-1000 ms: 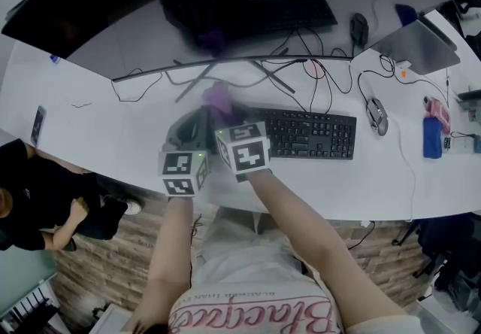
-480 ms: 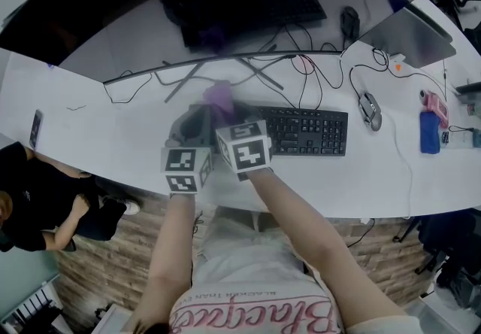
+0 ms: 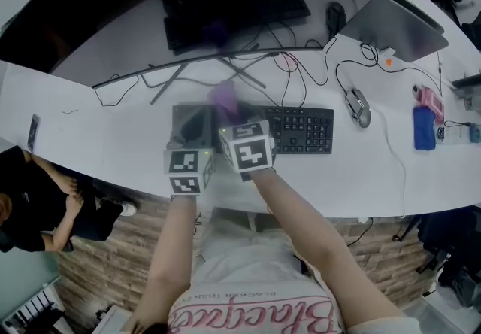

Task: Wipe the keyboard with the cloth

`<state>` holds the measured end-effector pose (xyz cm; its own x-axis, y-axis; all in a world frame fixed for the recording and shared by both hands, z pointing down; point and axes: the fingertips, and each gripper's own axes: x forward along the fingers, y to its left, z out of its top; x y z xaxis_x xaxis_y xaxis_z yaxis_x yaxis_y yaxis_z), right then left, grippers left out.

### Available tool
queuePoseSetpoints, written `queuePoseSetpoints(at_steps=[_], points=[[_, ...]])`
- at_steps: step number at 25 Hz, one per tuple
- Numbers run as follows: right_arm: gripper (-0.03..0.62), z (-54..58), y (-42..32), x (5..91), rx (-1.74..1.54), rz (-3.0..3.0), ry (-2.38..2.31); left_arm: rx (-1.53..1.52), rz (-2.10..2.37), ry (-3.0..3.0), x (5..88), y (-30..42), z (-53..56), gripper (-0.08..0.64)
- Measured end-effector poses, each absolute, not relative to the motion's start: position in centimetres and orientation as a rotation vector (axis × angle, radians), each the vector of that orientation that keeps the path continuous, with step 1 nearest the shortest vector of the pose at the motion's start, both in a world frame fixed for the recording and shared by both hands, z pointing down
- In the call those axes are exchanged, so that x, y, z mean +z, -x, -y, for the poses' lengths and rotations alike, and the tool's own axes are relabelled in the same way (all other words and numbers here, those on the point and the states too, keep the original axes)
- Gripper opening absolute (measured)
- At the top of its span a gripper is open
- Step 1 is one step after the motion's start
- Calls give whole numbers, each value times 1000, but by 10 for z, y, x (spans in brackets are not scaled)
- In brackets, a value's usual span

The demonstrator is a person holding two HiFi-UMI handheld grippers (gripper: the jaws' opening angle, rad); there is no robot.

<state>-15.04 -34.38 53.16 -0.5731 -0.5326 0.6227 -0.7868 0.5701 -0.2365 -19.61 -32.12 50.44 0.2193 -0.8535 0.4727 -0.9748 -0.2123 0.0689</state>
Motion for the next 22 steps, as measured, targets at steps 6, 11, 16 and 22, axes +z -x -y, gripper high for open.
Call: queuePoseSetpoints(at_steps=[6, 11, 16, 22], points=[[89, 347, 116, 533, 687, 2296, -1076, 511, 1678, -2163, 507, 165, 324, 8], [89, 350, 89, 534, 692, 2295, -1086, 493, 1672, -2177, 504, 138, 329, 8], [89, 354, 68, 535, 706, 2299, -1088, 505, 1661, -2191, 505, 114, 332, 8], [89, 356, 43, 535, 694, 2295, -1095, 515, 1647, -2214, 504, 87, 338, 8]])
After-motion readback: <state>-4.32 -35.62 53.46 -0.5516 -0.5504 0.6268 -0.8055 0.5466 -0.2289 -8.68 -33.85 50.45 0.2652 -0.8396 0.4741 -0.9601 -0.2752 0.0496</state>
